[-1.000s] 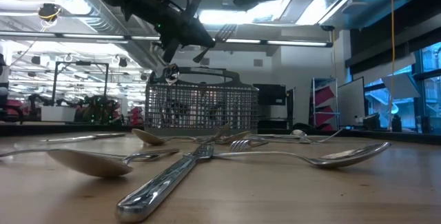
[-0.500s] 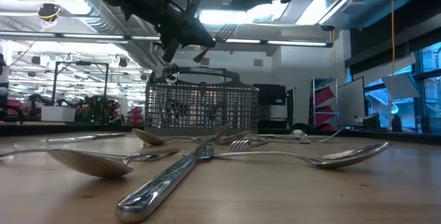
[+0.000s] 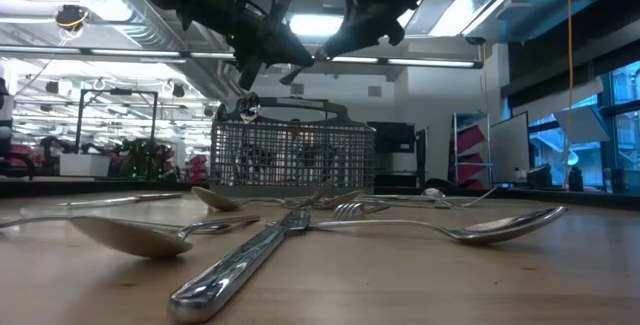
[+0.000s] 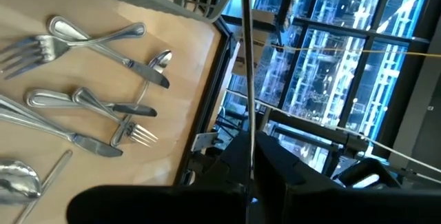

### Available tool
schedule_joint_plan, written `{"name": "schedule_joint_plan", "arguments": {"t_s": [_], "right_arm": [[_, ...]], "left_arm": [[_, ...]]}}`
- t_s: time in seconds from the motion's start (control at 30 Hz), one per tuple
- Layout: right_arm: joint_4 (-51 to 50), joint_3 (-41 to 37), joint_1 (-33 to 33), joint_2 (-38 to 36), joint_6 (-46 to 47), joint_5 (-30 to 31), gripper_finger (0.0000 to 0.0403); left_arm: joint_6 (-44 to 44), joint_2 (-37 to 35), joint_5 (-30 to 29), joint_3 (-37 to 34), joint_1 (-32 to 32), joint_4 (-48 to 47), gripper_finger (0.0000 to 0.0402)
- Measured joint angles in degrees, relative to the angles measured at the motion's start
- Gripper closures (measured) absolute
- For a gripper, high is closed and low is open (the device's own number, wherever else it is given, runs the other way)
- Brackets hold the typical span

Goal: Sort silverware
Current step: Put the silver fork into the silverware rack

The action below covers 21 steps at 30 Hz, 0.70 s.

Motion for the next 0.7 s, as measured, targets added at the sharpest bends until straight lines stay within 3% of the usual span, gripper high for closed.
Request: {"name": "schedule_joint_plan", "arguments": {"t_s": [0.3,0.4,0.53,0.7], "right_arm": [[1.1,0.0,-0.3,0.0,-0.4,3.1,0.0390],[2.0,0.0,-0.3,0.0,-0.5,3.1,0.0390],[1.5,0.6,-0.3,0.0,-0.4,2.4,0.0391],[1.1,0.7,-0.3,0.0,-0.4,1.2,0.0395]], "left_arm": [[0.5,0.0,0.0,0.0,0.0,-0.3,0.0400],[2.3,0.0,-0.1,0.0,0.0,-0.7,0.0400],[7.3,-0.1,0.1,0.1,0.0,-1.8,0.0398],[21.7,-0.1,2.0,0.1,0.4,-2.2,0.0368]]}}
